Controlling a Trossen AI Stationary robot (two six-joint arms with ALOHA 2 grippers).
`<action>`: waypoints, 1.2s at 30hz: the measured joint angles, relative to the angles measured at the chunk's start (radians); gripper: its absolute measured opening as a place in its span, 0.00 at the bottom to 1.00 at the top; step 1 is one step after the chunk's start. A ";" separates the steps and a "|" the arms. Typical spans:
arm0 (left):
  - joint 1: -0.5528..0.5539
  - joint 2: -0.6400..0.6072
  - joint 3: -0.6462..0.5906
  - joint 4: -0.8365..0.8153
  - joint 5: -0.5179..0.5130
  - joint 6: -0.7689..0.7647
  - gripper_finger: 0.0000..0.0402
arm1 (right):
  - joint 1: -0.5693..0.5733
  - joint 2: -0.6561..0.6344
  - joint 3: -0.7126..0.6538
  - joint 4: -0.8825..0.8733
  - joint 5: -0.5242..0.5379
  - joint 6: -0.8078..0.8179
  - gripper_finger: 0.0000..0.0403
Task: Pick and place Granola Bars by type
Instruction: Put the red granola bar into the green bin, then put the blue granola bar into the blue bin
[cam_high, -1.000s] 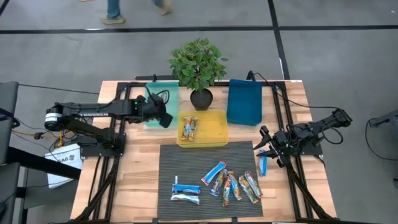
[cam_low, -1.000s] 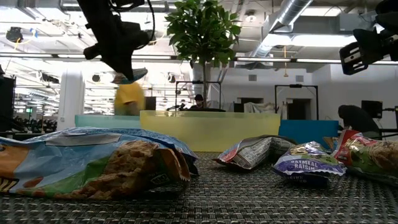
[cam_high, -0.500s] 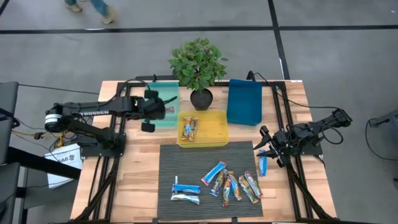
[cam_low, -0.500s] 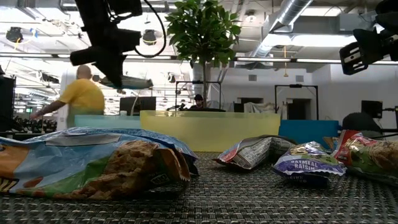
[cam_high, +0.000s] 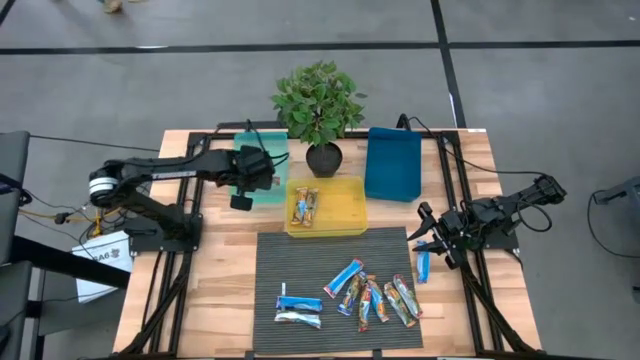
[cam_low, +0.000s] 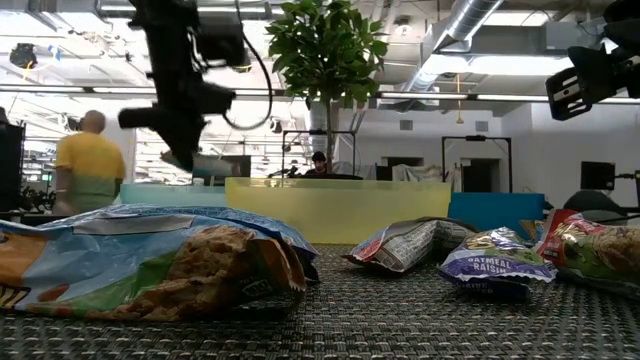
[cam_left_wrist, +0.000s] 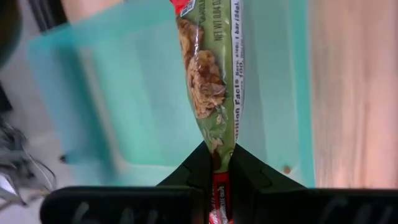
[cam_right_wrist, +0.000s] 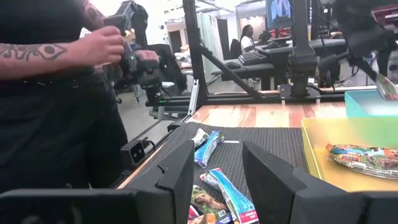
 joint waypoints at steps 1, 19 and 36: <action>0.008 0.024 0.000 0.003 0.000 -0.013 0.06 | 0.000 0.000 0.000 0.000 0.000 0.000 0.32; 0.029 0.102 0.000 -0.038 0.080 -0.126 0.17 | 0.000 0.000 0.000 0.000 0.000 0.000 0.32; 0.005 -0.074 0.000 0.034 0.072 -0.155 0.28 | 0.000 0.000 0.000 0.000 0.000 0.000 0.32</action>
